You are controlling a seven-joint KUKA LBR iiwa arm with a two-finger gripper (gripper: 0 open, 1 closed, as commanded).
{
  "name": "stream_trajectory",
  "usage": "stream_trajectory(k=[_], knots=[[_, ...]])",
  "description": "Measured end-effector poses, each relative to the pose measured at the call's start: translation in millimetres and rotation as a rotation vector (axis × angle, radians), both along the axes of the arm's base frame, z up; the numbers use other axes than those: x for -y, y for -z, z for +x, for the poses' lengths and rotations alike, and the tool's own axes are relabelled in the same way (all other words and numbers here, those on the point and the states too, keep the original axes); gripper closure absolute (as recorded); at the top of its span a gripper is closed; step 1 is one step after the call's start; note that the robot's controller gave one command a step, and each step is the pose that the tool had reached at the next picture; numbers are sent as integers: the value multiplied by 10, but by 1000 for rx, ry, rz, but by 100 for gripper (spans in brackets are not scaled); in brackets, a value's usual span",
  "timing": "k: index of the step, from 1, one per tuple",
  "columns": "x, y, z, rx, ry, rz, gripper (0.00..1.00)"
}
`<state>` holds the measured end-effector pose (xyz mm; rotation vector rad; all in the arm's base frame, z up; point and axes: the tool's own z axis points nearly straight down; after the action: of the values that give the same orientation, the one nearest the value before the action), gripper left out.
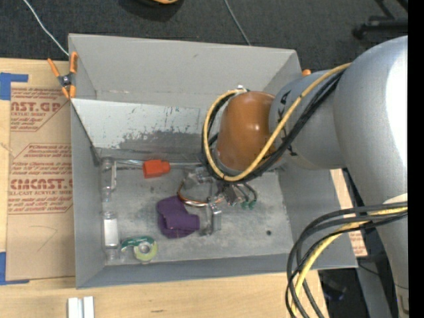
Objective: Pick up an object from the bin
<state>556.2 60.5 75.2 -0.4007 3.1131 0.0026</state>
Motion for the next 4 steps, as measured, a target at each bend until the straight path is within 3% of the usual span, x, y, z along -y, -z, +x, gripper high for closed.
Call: stream_trajectory(k=[1,2,3,4], knots=[[-769,49,130,5,-139,8,0],[-743,55,-127,2,-207,1,0],[-1050,41,69,13,-727,7,100],[-1049,41,70,13,-727,7,100]])
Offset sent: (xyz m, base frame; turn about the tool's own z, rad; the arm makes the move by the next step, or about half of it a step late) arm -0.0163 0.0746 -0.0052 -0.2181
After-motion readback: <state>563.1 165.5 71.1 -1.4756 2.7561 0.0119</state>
